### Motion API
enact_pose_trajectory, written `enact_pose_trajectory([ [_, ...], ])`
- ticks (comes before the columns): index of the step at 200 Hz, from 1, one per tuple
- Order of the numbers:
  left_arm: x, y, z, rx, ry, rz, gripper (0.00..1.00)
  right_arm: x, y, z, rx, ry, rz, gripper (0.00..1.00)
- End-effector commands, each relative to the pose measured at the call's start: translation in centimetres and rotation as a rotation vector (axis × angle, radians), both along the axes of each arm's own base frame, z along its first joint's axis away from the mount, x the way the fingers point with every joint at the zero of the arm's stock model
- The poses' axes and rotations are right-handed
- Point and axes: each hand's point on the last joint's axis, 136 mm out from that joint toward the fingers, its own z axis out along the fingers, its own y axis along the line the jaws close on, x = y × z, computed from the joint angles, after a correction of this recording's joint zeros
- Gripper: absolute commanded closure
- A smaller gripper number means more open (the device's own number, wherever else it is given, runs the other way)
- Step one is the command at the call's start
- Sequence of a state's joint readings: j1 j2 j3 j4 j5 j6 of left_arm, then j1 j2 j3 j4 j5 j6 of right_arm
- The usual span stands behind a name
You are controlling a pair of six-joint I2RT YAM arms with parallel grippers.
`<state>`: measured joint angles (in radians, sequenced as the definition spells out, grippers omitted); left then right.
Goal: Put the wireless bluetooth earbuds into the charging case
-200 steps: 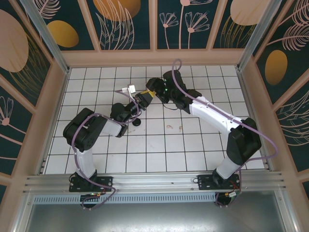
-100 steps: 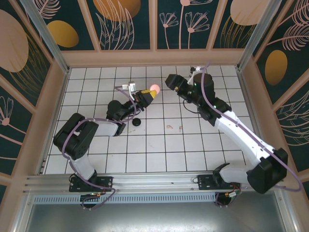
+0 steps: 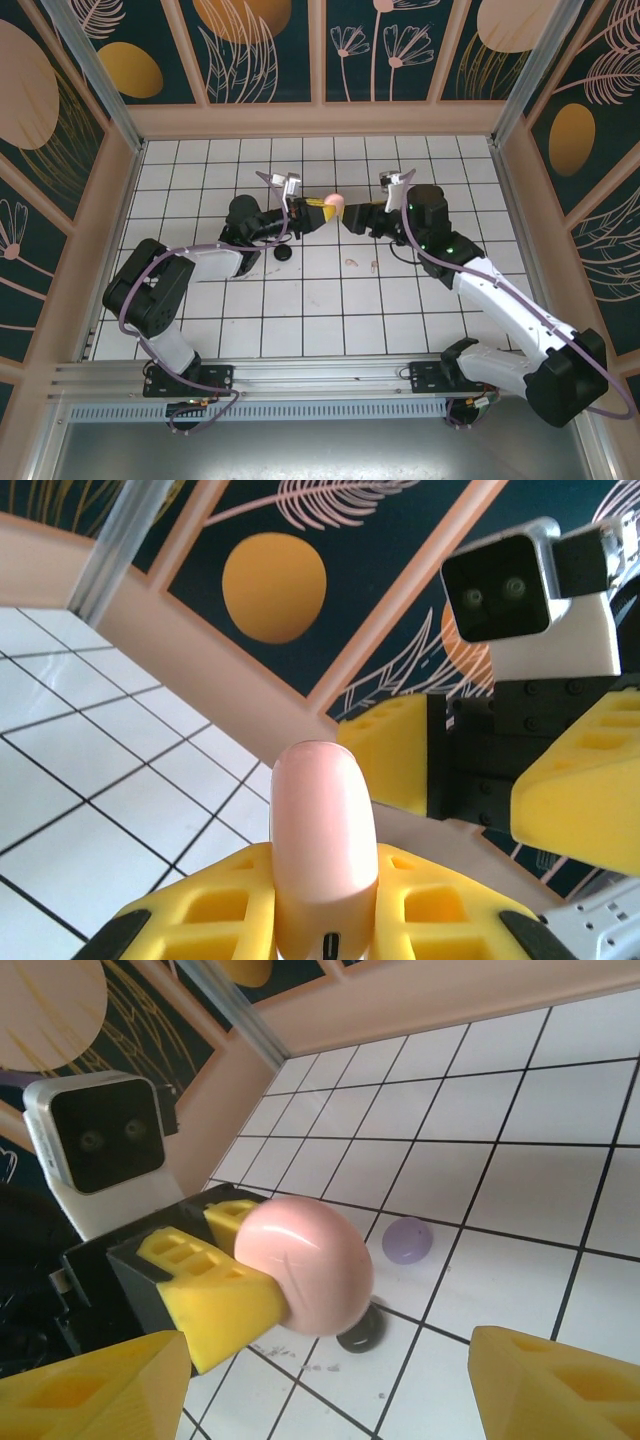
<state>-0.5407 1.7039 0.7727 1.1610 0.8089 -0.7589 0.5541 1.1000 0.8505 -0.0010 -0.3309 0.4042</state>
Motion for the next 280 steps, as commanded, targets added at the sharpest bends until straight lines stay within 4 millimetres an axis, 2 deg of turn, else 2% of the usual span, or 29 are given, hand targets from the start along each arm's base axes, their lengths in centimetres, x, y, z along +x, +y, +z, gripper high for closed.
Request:
enact_pose_trajectory([
  [1,-1.1,-0.2,1.4,0.000,-0.054,-0.056,1.00,0.1,0.8,0.5,0.011,-0.059,0.051,0.27],
  [44,-1.2,-0.3,1.6,0.003,-0.060,-0.065,1.00,1.0,1.4,-0.5,0.005,-0.029,0.048,0.29],
  [85,-1.3,-0.2,1.9,0.001,-0.067,-0.069,1.00,1.8,0.9,-2.0,-0.028,-0.004,0.002,0.32],
  [91,-1.4,-0.2,2.0,-0.001,-0.069,-0.071,1.00,2.5,-0.1,-2.3,-0.033,0.002,-0.032,0.33],
  [136,-1.9,0.0,2.7,-0.014,-0.080,-0.078,1.00,3.5,-2.3,-4.9,-0.029,0.065,-0.106,0.37],
  [161,-2.0,0.0,2.9,-0.016,-0.084,-0.079,1.00,3.8,-3.1,-5.5,-0.024,0.085,-0.130,0.38],
  [187,-1.9,0.1,2.7,-0.013,-0.080,-0.072,1.00,3.3,-3.0,-4.7,-0.009,0.078,-0.112,0.39],
  [242,-1.6,0.0,2.2,-0.004,-0.070,-0.069,1.00,0.7,-1.5,0.4,0.085,-0.018,0.010,0.38],
  [280,-1.5,-0.2,2.1,-0.003,-0.069,-0.071,1.00,0.0,0.0,1.9,0.093,-0.046,0.054,0.38],
])
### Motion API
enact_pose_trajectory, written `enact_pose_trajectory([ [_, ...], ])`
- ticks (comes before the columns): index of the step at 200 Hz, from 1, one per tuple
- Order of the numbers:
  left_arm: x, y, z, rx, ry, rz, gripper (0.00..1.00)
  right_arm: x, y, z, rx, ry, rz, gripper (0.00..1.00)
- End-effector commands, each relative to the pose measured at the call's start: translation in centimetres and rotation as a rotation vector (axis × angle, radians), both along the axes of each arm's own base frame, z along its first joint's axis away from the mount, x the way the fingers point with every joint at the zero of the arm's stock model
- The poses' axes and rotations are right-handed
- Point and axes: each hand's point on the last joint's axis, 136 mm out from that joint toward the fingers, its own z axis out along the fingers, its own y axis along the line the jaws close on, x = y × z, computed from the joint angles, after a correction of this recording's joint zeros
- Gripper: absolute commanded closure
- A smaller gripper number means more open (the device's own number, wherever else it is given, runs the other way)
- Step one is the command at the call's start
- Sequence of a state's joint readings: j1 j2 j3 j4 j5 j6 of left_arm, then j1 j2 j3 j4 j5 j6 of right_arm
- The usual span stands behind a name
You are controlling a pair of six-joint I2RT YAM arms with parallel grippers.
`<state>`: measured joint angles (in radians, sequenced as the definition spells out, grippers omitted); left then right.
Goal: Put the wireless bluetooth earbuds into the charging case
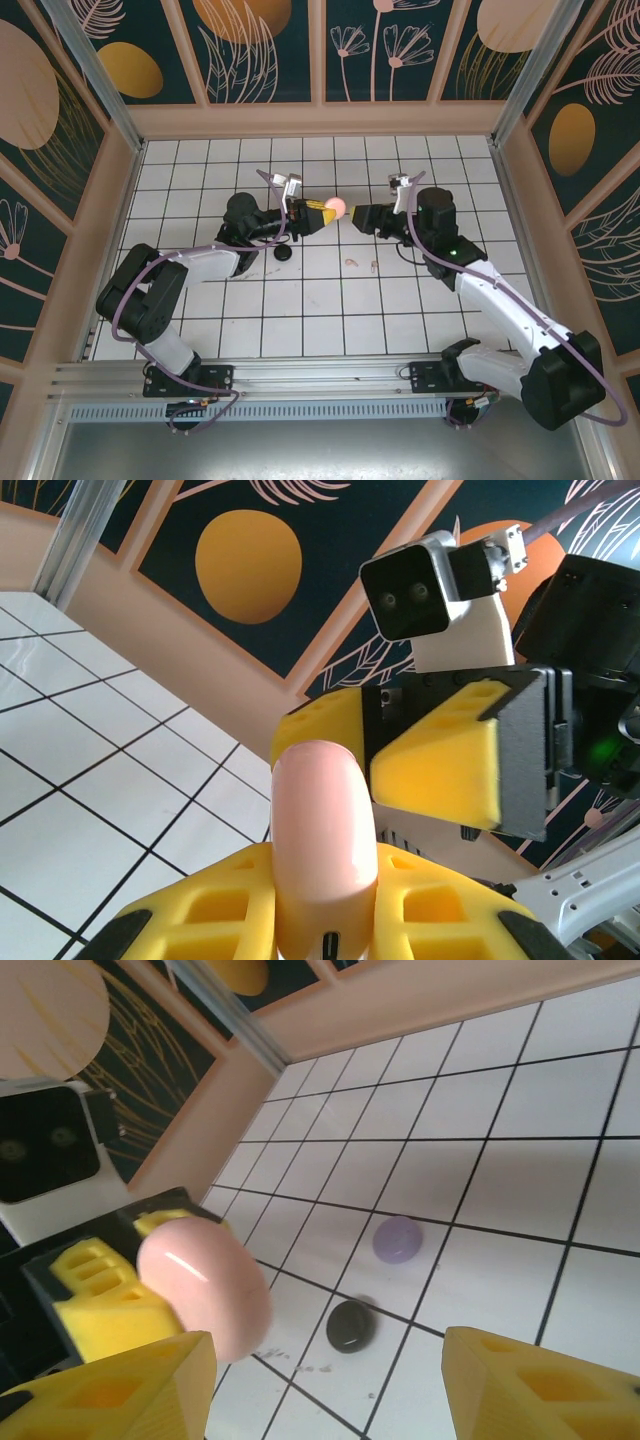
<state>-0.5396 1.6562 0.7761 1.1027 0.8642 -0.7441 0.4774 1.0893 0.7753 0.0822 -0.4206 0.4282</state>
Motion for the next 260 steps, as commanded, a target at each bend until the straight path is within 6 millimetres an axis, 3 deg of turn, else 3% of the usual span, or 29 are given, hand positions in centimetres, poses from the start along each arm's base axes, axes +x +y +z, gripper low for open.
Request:
enact_pose_trajectory([
  [1,-0.2,-0.3,1.2,-0.017,-0.056,-0.018,1.00,-0.5,1.4,3.1,0.045,-0.063,0.052,0.38],
  [48,-0.1,-0.3,1.4,-0.018,-0.056,-0.020,1.00,0.0,2.8,2.7,0.028,-0.059,0.064,0.39],
  [95,-0.3,-0.3,1.7,-0.022,-0.057,-0.026,1.00,1.3,3.0,0.4,-0.010,-0.021,0.037,0.42],
  [174,-1.1,0.0,2.5,-0.030,-0.075,-0.040,1.00,3.3,1.0,-2.8,-0.012,0.049,-0.038,0.46],
  [223,-1.1,0.0,2.4,-0.029,-0.074,-0.038,1.00,2.8,0.7,-1.9,-0.008,0.040,-0.024,0.47],
  [260,-1.1,0.0,2.3,-0.031,-0.072,-0.040,1.00,0.0,0.6,0.0,0.024,-0.011,0.064,0.46],
])
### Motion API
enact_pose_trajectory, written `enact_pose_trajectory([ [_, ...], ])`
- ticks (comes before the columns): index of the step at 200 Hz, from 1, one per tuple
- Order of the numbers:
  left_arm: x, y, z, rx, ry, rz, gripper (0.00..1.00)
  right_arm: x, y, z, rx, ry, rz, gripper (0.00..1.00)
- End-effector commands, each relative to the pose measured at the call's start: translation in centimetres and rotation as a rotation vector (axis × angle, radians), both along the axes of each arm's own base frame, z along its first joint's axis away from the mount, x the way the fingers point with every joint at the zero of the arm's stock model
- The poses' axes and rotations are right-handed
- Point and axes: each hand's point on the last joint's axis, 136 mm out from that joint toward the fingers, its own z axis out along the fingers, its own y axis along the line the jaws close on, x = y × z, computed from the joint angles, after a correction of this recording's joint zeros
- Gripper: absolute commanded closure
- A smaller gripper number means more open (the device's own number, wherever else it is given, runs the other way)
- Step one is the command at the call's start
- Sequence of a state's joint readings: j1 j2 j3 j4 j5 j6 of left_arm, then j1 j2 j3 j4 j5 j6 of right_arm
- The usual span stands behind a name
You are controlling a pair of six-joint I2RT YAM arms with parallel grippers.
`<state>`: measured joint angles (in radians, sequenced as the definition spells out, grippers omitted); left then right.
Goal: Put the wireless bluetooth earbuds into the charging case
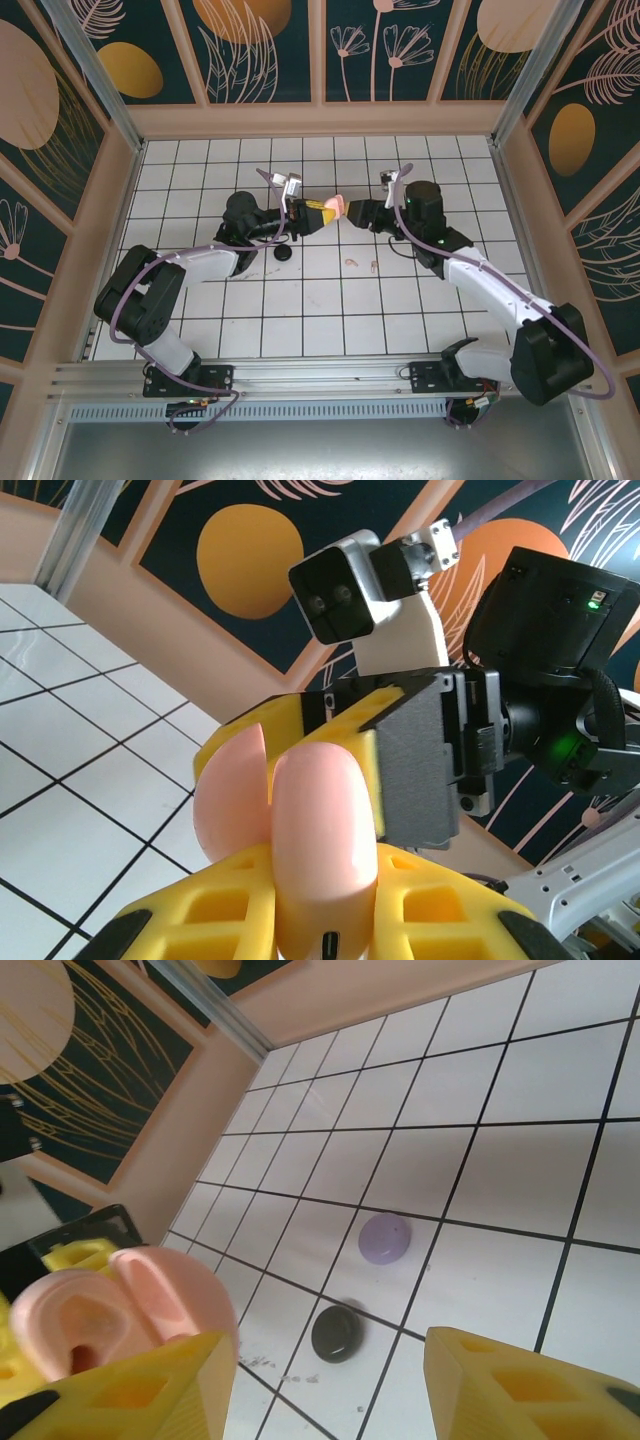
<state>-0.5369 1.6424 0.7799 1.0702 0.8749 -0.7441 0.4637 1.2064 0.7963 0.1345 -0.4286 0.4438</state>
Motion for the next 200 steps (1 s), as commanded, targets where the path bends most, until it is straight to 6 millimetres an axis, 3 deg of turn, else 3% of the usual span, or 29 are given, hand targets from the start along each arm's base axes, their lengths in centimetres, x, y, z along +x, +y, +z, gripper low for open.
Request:
enact_pose_trajectory([
  [1,-1.0,-0.1,2.2,-0.041,-0.085,-0.032,1.00,-2.2,-0.1,2.1,0.035,-0.064,0.077,0.47],
  [41,-1.1,-0.1,2.6,-0.065,-0.081,-0.044,1.00,-3.4,1.0,2.7,0.082,-0.073,0.165,0.50],
  [74,-1.3,0.0,3.1,-0.095,-0.077,-0.051,1.00,-3.0,1.4,2.8,0.095,-0.073,0.174,0.56],
  [200,-1.2,-0.2,2.1,-0.093,-0.052,-0.058,1.00,-1.9,1.8,3.7,0.108,-0.087,0.166,0.59],
])
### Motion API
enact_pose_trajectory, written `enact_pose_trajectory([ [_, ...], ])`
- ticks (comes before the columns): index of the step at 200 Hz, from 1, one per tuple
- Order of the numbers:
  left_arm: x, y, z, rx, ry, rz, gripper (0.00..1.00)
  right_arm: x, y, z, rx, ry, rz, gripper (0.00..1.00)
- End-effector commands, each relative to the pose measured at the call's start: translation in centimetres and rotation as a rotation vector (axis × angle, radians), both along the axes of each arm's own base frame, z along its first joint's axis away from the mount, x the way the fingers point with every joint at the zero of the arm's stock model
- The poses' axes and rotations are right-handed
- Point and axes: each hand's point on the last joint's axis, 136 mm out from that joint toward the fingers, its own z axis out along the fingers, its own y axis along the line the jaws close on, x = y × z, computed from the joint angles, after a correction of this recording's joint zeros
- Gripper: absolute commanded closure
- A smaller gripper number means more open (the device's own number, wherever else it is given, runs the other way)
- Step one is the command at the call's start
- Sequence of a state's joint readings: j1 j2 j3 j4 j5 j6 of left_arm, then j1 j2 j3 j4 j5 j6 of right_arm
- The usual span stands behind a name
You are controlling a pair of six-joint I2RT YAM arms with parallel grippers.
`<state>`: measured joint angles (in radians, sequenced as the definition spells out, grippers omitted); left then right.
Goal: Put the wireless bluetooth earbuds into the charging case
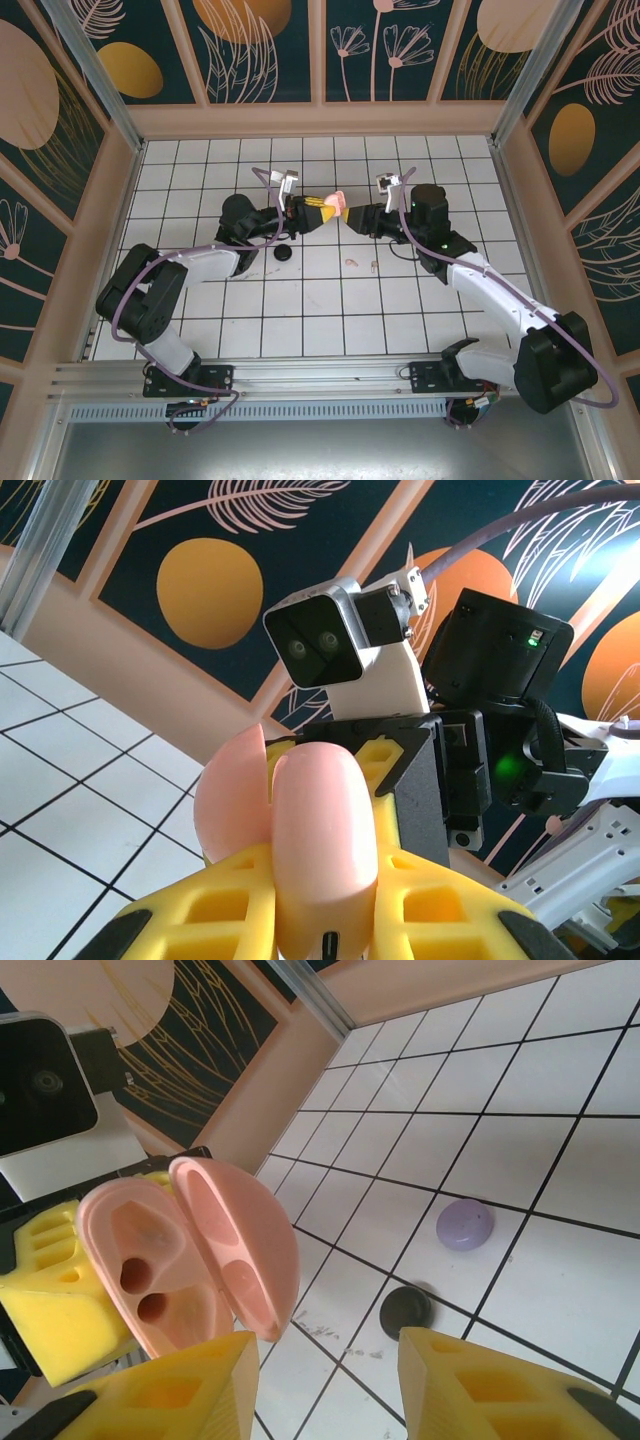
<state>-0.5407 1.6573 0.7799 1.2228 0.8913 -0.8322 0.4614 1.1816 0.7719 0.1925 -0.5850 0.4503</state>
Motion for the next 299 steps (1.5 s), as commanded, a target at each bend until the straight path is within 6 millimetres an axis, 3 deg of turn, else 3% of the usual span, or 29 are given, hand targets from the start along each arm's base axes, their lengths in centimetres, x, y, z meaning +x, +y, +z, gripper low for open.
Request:
enact_pose_trajectory([
  [1,-0.5,-0.2,0.0,-0.012,-0.019,-0.027,1.00,0.4,0.4,2.2,0.038,-0.061,0.020,0.59],
  [180,-1.0,-0.7,-0.5,-0.012,-0.004,-0.051,1.00,1.6,0.8,2.4,0.043,-0.052,-0.007,0.69],
  [252,-0.6,-0.8,-0.5,-0.015,0.009,-0.037,1.00,1.5,0.8,2.1,0.036,-0.045,-0.008,0.95],
  [264,-0.3,-0.8,-0.7,-0.012,0.020,-0.026,0.87,1.7,0.7,2.1,0.032,-0.044,-0.018,0.99],
  [284,0.2,-0.7,-1.0,-0.007,0.029,0.011,0.56,2.0,0.5,2.0,0.019,-0.036,-0.040,1.00],
  [299,0.9,-0.6,-1.3,0.010,0.027,0.057,0.45,2.5,0.0,1.6,-0.013,-0.022,-0.077,1.00],
])
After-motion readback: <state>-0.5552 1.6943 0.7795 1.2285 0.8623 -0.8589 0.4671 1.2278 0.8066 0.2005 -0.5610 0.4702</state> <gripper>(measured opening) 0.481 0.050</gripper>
